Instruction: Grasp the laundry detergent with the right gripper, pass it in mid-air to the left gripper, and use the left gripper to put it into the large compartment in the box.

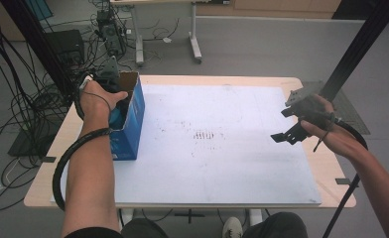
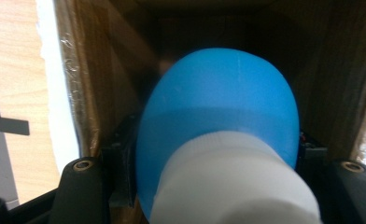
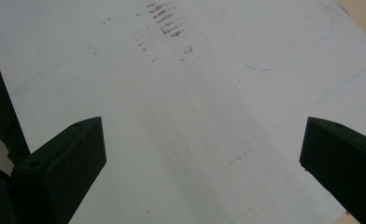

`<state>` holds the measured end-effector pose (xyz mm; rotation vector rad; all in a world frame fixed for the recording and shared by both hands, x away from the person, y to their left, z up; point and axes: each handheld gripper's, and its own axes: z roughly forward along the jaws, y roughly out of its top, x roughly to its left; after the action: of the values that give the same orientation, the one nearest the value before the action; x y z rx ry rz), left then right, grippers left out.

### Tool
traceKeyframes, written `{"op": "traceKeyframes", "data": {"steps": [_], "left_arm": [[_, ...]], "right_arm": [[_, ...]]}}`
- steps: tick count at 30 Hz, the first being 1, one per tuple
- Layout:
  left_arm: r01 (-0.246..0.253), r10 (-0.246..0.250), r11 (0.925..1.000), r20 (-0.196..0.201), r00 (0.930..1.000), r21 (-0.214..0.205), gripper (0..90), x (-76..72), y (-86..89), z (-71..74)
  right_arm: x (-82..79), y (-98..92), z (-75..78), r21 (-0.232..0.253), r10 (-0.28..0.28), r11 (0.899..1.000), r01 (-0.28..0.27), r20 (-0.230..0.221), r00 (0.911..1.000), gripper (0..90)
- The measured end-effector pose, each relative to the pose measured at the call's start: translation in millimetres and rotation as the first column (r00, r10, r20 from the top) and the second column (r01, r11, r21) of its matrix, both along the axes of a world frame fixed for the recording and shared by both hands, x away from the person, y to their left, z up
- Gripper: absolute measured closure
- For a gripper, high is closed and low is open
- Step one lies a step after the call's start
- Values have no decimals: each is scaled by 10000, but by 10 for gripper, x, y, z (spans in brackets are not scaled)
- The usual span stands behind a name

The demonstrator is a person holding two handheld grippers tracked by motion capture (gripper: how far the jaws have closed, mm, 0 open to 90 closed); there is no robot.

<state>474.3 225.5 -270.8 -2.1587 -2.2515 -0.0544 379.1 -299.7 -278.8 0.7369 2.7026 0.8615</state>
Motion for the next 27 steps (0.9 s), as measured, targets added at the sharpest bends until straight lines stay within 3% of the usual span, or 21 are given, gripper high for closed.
{"op": "traceKeyframes", "data": {"steps": [27], "left_arm": [[-19, 20, 10000, 98, 9999, -81, 356, 1, 21, -14]], "right_arm": [[1, 36, 39, -68, 92, 9999, -91, 125, 9999, 3]]}}
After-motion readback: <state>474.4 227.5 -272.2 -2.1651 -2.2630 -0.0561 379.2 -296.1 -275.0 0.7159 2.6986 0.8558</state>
